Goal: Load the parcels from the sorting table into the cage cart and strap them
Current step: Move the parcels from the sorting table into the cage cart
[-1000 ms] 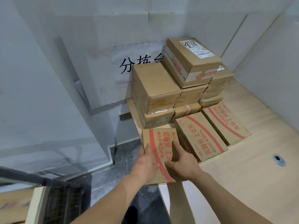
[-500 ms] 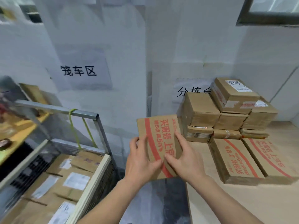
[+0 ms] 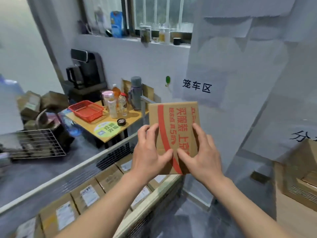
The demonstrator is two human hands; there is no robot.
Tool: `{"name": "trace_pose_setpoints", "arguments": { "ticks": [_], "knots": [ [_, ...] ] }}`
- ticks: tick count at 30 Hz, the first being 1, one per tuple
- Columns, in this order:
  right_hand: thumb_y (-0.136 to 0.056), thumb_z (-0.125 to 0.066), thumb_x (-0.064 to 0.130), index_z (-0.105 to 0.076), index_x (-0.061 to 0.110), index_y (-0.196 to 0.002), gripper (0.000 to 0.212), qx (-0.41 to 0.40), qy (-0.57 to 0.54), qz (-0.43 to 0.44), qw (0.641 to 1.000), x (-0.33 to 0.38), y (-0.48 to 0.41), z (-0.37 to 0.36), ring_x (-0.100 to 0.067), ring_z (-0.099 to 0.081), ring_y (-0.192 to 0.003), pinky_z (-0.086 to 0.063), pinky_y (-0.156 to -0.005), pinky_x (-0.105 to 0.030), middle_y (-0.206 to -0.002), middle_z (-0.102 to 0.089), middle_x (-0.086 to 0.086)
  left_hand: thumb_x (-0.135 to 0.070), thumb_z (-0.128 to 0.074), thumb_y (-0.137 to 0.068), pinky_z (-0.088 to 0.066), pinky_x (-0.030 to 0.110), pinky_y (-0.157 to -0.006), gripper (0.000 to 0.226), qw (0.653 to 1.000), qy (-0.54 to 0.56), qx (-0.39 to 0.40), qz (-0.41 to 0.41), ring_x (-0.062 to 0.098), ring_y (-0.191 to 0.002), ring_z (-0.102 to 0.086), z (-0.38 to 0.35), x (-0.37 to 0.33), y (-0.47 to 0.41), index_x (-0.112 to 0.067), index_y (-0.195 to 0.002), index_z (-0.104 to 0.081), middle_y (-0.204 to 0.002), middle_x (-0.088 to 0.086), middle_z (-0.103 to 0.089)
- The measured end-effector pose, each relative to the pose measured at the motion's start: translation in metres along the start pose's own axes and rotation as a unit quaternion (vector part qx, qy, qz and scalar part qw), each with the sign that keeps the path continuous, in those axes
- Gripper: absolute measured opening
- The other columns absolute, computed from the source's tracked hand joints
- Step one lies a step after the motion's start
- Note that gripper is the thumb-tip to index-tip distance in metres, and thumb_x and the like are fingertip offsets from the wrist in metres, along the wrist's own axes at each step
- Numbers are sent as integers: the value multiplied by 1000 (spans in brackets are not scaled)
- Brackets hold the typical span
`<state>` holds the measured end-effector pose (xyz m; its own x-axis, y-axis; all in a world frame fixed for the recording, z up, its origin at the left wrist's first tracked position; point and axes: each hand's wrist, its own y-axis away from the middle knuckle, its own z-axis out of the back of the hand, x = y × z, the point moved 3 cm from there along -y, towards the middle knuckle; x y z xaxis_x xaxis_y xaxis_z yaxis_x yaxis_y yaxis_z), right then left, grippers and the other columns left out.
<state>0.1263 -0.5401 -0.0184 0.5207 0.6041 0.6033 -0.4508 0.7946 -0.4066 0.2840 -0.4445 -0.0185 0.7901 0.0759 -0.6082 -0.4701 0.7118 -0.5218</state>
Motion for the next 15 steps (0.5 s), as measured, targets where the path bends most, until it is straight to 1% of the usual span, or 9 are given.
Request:
{"name": "trace_pose_setpoints", "arguments": {
  "ticks": [2, 4, 6, 8, 10, 12, 15],
  "knots": [
    [-79, -73, 51, -24, 41, -151, 88, 13, -15, 26, 999, 32, -2, -30, -12, -52, -111, -42, -85, -28, -129, -49, 4, -39, -79, -74, -47, 30, -88, 86, 999, -10, -19, 27, 11, -111, -45, 34, 29, 8, -17, -145, -35, -140, 5, -34],
    [-80, -73, 49, -27, 40, -150, 85, 29, -36, 50, 998, 67, -1, -61, -8, -47, -107, -43, -88, -30, -128, -49, 3, -40, -79, -74, -49, 33, -90, 87, 997, -24, -43, 52, 14, -117, -46, 70, 59, 16, -19, -146, -35, -143, 5, -33],
    [-81, -73, 48, -28, 38, -150, 83, 48, -46, 78, 995, 104, 1, -93, -5, -44, -106, -43, -88, -29, -128, -49, 4, -39, -79, -75, -48, 28, -89, 86, 994, -44, -63, 72, 6, -115, -43, 106, 90, 27, -19, -146, -35, -143, 4, -34],
    [-82, -73, 48, -28, 37, -150, 82, 66, -54, 103, 991, 141, 7, -126, -4, -44, -106, -43, -88, -27, -129, -49, 3, -38, -80, -75, -42, 23, -89, 86, 991, -52, -79, 94, -3, -110, -35, 143, 121, 39, -19, -146, -35, -143, 4, -33],
    [-82, -74, 46, -29, 36, -149, 82, 81, -63, 121, 987, 177, 13, -157, -4, -45, -107, -43, -88, -26, -130, -50, 1, -36, -81, -75, -40, 23, -91, 86, 988, -54, -95, 108, -6, -109, -31, 178, 150, 51, -19, -146, -35, -144, 5, -32],
    [-81, -75, 47, -30, 36, -149, 82, 93, -65, 141, 984, 210, 21, -189, -6, -47, -110, -43, -89, -26, -131, -50, 1, -34, -82, -75, -37, 22, -93, 87, 985, -60, -104, 126, -6, -112, -29, 211, 179, 64, -19, -146, -35, -146, 7, -30],
    [-81, -75, 46, -30, 35, -148, 82, 118, -71, 163, 977, 253, 35, -234, -7, -46, -114, -42, -91, -27, -133, -49, 1, -33, -82, -76, -35, 20, -94, 88, 979, -76, -110, 157, -2, -114, -30, 254, 220, 86, -19, -148, -33, -146, 6, -28]
  ]
}}
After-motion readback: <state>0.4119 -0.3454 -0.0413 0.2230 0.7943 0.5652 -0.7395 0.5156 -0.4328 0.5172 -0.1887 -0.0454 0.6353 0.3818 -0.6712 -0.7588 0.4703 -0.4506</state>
